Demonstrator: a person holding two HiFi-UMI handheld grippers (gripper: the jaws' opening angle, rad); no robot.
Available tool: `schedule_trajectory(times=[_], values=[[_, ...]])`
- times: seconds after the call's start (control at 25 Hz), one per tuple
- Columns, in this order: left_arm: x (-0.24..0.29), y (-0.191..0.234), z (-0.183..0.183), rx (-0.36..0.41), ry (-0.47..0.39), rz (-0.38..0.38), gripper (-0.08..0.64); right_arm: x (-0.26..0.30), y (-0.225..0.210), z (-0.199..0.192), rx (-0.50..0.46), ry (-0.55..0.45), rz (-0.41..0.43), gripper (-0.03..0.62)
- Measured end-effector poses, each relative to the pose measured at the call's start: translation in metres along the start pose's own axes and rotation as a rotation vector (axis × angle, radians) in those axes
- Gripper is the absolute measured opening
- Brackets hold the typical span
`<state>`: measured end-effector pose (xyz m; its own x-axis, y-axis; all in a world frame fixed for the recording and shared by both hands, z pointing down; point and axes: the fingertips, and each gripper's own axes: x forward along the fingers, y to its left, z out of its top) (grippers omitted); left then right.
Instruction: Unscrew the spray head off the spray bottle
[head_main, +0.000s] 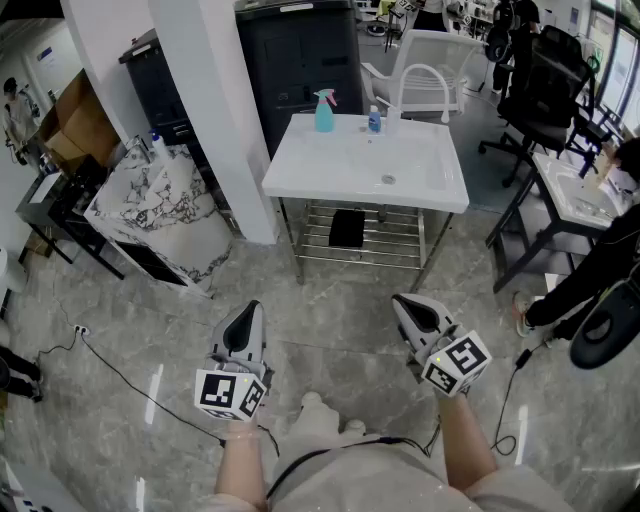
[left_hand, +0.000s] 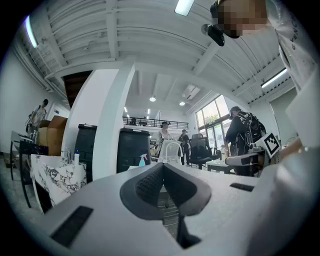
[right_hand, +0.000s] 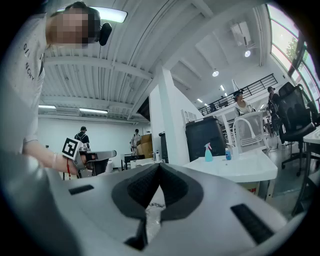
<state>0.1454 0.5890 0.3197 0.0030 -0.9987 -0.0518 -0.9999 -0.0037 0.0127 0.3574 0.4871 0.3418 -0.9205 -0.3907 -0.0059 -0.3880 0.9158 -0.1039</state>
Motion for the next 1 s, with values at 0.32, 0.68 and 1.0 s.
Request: schedule_trajectory(times=[0.32,0.68,1.0], values=[[0.011,0.001,-0.002,0.014,0.003,0.019,0.005,0.006,-0.009,-0.003,-0.008,0.012,0.019,0.003],[0.041,0.019,-0.009,0.032,0.010,0.043,0.005,0.033,-0.031,0.003,-0.058,0.004,0.021,0.004],[0.097,0.070,-0.018,0.023,0.028,0.049,0.005,0.092,-0.073,0.002,-0.037,-0.005,-0.015,0.005]])
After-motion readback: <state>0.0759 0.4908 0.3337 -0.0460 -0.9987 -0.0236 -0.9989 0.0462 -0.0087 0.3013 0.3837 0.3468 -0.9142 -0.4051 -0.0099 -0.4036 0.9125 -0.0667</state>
